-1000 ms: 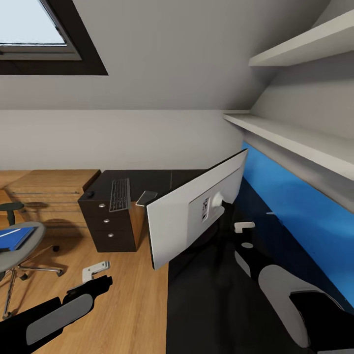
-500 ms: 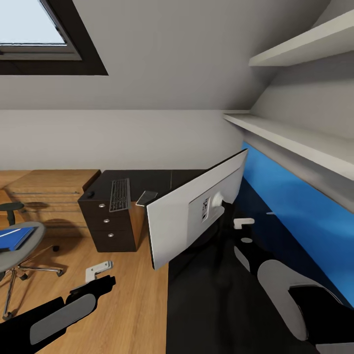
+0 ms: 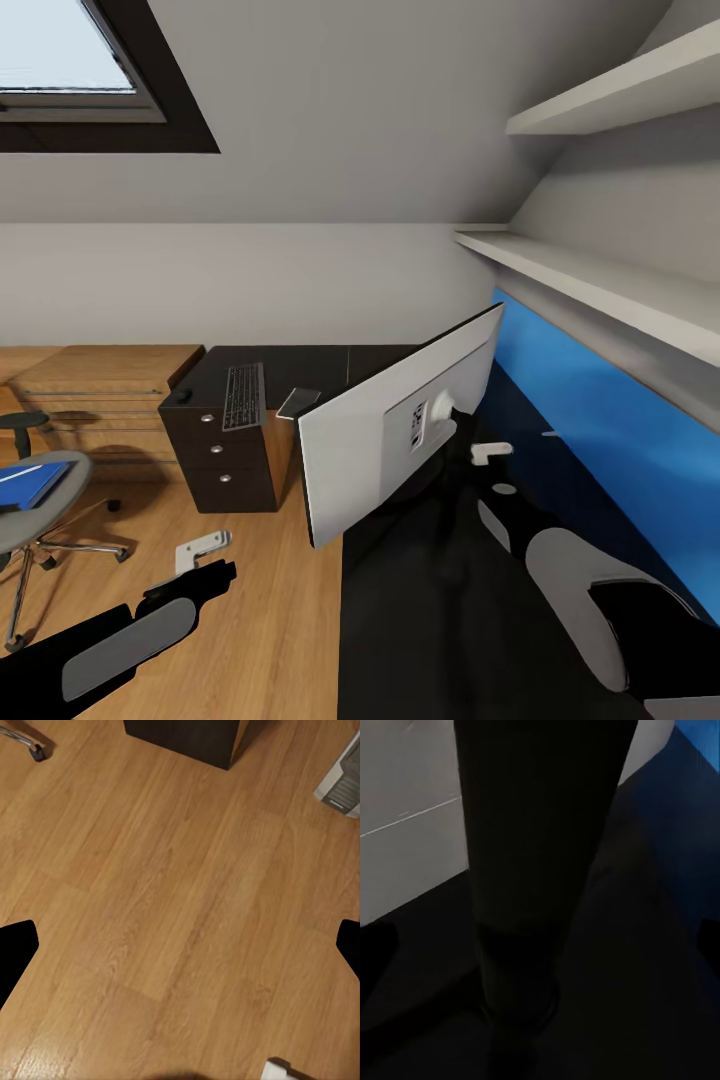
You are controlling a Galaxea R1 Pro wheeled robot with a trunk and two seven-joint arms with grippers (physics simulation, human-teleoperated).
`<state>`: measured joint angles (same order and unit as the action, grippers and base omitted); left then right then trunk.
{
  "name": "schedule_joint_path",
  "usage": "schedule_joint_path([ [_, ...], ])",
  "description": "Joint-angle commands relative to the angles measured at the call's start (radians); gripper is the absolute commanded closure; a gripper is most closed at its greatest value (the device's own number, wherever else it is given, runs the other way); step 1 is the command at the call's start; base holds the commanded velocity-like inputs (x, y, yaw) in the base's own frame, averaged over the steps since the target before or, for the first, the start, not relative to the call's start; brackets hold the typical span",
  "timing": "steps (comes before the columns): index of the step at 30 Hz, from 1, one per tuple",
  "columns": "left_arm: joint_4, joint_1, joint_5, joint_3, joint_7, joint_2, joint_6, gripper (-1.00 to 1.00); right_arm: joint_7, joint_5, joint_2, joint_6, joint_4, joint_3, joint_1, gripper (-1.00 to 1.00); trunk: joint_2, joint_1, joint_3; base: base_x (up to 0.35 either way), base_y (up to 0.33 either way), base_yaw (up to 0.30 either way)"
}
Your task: In the bedroom, organize the workspace by keeping the computer under the desk, ensuring the monitor is on the desk, placing the keyboard on the desk next to the monitor, placing the mouse on the desk next to the keyboard, moving the folder from the swivel chair onto the desk next to the mouse, stacking the notebook on top of the folder with the pen on top of the notebook, and positioning the swivel chair next to the desk.
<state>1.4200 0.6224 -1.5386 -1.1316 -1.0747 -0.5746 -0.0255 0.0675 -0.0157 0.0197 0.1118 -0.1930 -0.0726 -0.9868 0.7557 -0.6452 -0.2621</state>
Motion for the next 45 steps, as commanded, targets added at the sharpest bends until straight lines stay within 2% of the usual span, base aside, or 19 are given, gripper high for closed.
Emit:
schedule_joint_path([
  [1, 0.002, 0.002, -0.002, -0.002, -0.005, -0.001, -0.003, -1.00, -0.010, -0.001, 0.001, 0.015, 0.002, -0.007, -0.001, -1.00, 0.001, 0.000, -0.001, 0.000, 0.000, 0.000],
  [8, 0.038, 0.002, -0.001, 0.003, -0.006, -0.002, -0.002, -1.00, -0.067, -0.001, 0.016, 0.054, 0.006, -0.007, -0.001, -1.00, 0.001, 0.000, -0.001, 0.000, 0.000, 0.000],
  [14, 0.066, 0.002, 0.000, 0.006, -0.008, -0.002, -0.002, -1.00, -0.078, 0.000, 0.026, 0.071, 0.010, -0.006, -0.001, -1.00, 0.001, 0.000, -0.001, 0.000, 0.000, 0.000],
  [39, 0.070, 0.002, -0.001, 0.007, -0.010, -0.002, -0.004, -1.00, -0.080, -0.001, 0.029, 0.081, 0.010, -0.007, -0.001, -1.00, 0.176, -0.096, -0.080, 0.000, 0.000, 0.000],
  [45, 0.069, 0.002, 0.000, 0.007, -0.010, -0.002, -0.004, -1.00, -0.080, -0.001, 0.028, 0.082, 0.010, -0.007, -0.001, -1.00, 0.176, -0.096, -0.080, 0.000, 0.000, 0.000],
])
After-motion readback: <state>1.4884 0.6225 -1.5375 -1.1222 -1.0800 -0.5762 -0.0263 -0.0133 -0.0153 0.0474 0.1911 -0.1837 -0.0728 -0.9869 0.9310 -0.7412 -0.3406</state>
